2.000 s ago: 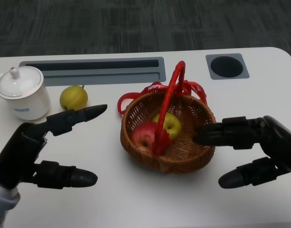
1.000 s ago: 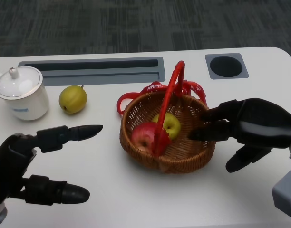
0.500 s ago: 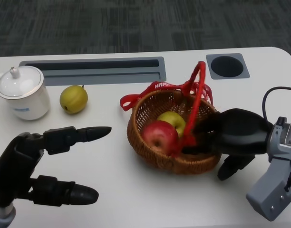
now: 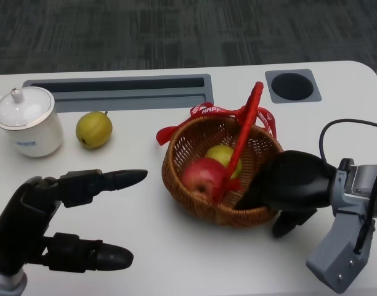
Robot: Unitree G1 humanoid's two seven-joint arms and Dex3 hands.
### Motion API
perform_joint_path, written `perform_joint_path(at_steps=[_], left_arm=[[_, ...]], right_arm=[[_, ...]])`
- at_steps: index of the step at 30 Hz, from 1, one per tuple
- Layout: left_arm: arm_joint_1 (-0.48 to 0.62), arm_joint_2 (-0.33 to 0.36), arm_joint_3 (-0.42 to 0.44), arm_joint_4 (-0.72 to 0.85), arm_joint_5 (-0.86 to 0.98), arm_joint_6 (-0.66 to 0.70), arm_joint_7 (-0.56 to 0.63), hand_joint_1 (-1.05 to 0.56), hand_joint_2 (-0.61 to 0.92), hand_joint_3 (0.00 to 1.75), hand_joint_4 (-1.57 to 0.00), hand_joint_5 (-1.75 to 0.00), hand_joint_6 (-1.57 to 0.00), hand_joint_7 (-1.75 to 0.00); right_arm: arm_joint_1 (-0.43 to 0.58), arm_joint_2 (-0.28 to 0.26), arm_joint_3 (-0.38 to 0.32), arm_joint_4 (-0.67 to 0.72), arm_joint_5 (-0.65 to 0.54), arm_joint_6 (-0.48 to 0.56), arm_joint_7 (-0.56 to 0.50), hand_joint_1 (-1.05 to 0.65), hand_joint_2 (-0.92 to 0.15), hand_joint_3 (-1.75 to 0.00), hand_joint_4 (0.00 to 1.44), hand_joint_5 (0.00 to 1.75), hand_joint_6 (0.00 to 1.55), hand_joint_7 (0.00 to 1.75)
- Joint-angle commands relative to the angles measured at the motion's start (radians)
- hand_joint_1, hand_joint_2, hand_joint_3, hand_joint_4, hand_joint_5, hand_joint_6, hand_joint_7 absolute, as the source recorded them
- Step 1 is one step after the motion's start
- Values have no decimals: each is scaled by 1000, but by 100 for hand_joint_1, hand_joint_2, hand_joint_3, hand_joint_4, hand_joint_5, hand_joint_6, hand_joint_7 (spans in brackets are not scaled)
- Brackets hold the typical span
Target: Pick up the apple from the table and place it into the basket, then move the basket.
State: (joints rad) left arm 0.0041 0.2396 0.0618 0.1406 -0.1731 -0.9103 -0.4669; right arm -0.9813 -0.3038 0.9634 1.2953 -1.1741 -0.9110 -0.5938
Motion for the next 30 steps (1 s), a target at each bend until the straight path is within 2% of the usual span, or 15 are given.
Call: perform_joint_path(at_steps=[1,9,15,23,27,30], left_arm=[[-4,-4,1,0,-5,-15,20,-62,66,1,-89,-5,-80,-2],[5,-19,9,-2,-5,-28,26,-62,66,0,-91,-5,-82,-2],[18,-17,18,-10,18,-62,45,-60,66,0,-92,-4,-82,-1],[60,-19,26,-58,31,-78,79,-62,65,0,-92,-4,-83,-1],[109,-12,29,-105,32,-77,89,-63,65,0,-93,-4,-84,-2],[160,-6,28,-149,22,-76,89,-62,65,0,-93,-3,-85,-1]], right_arm=[[-40,10,-14,4,28,-24,-5,-25,-92,-7,94,9,87,5],[-91,15,-37,15,49,7,0,-27,-92,-8,99,9,88,3],[-98,19,-78,45,83,80,101,-26,-92,-8,94,4,86,1],[-57,33,-149,83,153,229,192,-24,-92,-6,103,6,88,1],[-35,49,-214,98,218,347,271,-24,-92,-12,101,4,89,1],[-24,65,-271,104,273,450,335,-22,-92,-10,99,2,89,1]])
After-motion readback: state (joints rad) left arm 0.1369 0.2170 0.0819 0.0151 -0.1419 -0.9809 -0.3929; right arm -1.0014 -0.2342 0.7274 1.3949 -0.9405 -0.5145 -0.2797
